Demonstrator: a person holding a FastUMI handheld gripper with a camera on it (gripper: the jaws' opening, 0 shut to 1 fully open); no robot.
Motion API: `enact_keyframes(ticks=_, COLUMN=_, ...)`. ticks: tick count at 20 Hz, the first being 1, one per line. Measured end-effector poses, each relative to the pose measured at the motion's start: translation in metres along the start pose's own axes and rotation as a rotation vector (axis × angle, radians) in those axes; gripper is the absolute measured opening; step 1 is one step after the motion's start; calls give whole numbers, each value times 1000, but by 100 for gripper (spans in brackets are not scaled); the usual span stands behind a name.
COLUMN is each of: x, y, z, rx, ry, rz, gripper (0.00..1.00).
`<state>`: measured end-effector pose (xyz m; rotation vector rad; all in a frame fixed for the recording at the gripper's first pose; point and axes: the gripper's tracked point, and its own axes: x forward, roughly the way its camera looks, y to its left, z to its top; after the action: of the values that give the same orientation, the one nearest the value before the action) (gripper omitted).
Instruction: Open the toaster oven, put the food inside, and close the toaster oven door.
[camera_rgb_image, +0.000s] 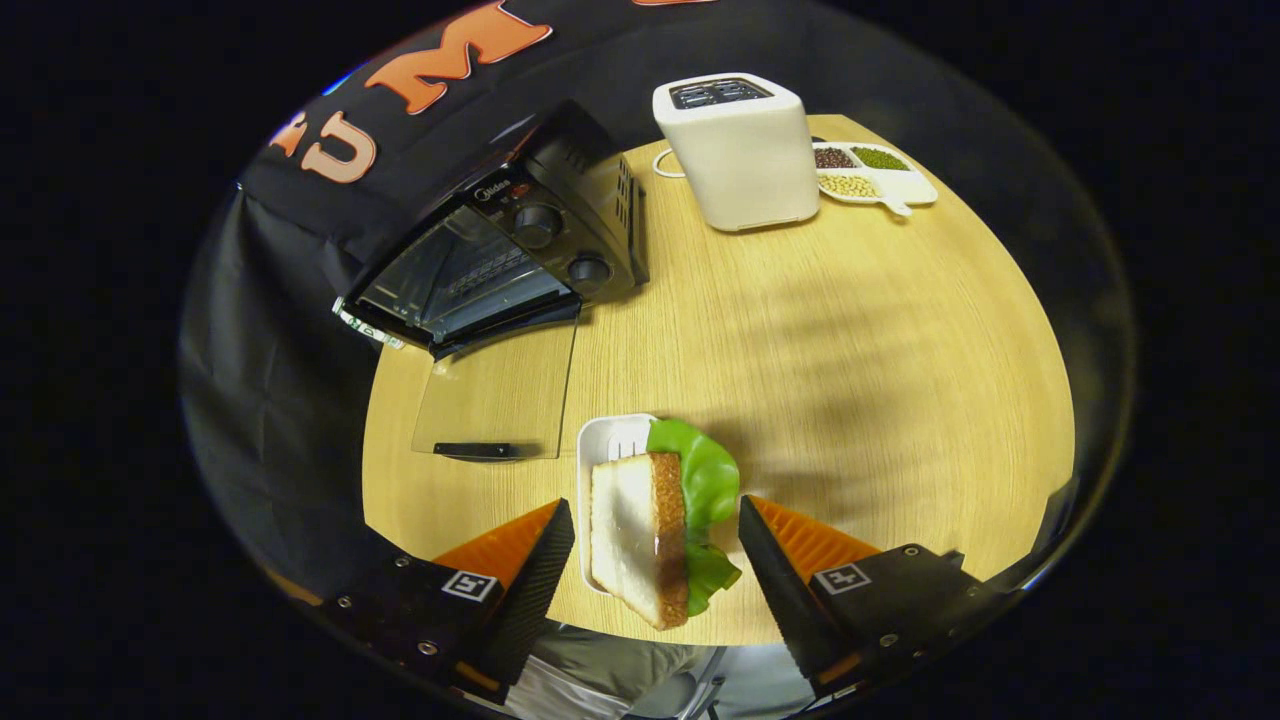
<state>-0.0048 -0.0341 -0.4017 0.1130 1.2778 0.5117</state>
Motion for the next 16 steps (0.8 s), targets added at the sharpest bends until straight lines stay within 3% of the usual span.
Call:
enact_keyframes(ticks=4, x=10, y=-1, z=-5, rx=-19, ry=38, rz=-9, gripper=97)
enact_keyframes(ticks=6, x=14, y=-9, z=-8, rx=-25, ry=51, rz=-37, gripper=88)
enact_keyframes(ticks=11, x=13, y=-5, z=-8, rx=24, ry=33, rz=-12, gripper=50)
enact_keyframes(ticks=16, x=-2, y=8, z=-5, rx=28, ry=-1, rz=-27, gripper=33)
